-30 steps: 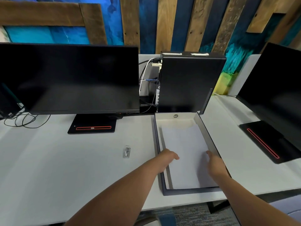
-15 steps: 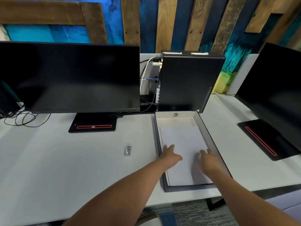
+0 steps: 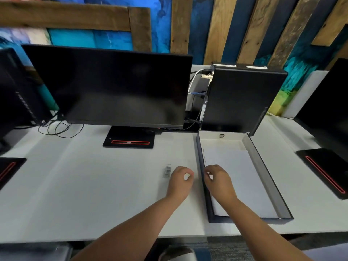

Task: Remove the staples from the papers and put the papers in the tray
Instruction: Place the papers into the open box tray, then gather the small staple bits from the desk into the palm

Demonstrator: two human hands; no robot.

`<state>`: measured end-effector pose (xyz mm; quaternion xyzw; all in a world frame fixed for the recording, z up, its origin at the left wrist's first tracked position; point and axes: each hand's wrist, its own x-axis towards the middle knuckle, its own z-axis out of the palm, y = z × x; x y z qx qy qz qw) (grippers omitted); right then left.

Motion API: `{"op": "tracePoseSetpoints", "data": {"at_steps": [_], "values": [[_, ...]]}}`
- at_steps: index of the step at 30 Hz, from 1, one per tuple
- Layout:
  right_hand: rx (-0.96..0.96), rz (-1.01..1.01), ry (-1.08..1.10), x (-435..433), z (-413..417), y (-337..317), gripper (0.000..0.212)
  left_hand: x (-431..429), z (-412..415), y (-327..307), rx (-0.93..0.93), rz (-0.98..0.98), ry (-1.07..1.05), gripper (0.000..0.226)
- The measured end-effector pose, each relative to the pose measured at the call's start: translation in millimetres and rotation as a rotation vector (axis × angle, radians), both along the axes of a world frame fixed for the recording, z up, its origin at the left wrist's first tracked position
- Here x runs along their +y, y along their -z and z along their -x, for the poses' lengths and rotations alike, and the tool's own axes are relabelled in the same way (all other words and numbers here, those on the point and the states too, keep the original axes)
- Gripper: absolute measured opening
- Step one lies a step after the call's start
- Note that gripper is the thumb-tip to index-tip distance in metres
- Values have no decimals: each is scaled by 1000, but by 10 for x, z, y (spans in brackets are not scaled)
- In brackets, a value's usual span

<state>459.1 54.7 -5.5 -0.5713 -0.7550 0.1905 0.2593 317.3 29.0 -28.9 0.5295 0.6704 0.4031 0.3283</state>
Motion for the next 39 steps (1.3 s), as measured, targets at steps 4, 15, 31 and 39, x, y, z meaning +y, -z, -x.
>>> {"op": "tracePoseSetpoints", "data": {"at_steps": [4, 15, 31, 39], "values": [[20, 41, -98, -136, 460, 68, 16, -142, 490, 65, -2, 11, -81, 18], [-62, 187, -179, -371, 1632, 404, 29, -565, 2112, 240, 229, 52, -175, 17], [-223, 133, 43, -509, 2285, 813, 14, -600, 3141, 600, 345, 206, 172, 75], [-254, 58, 116, -661, 2226, 824, 26, -592, 3244, 673, 570, 95, 322, 74]]}}
